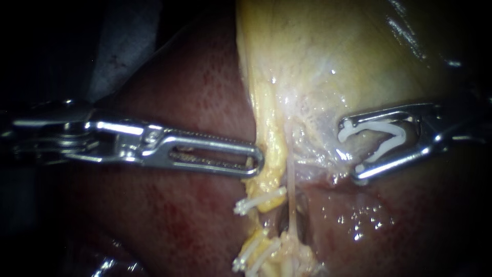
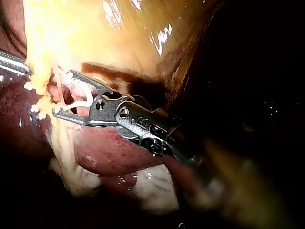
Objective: Clipping first clip right tube
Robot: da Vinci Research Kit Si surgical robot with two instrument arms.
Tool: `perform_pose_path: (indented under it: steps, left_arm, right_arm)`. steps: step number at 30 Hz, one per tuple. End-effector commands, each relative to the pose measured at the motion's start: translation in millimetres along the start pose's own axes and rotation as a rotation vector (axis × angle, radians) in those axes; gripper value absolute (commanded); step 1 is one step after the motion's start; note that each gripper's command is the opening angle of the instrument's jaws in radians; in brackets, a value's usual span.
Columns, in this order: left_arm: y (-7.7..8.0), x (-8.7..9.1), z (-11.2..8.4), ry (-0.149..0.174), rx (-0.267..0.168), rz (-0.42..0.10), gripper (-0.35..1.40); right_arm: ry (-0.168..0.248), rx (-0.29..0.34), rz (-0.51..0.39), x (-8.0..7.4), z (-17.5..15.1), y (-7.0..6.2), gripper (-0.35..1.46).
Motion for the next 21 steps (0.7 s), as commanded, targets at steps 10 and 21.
perform_pose_path:
  steps: [10, 21]
  left_arm:
    - [-0.6, -2.0, -3.7, -0.007, 0.001, -0.013, -0.35]
    - [-0.5, -3.0, -5.8, -0.020, -0.009, -0.021, -0.35]
  right_arm:
    - [0.000, 0.000, 0.000, 0.0, 0.1, -0.1, 0.53]
    - [0.000, -0.006, -0.004, -0.4, 1.1, -1.0, 0.53]
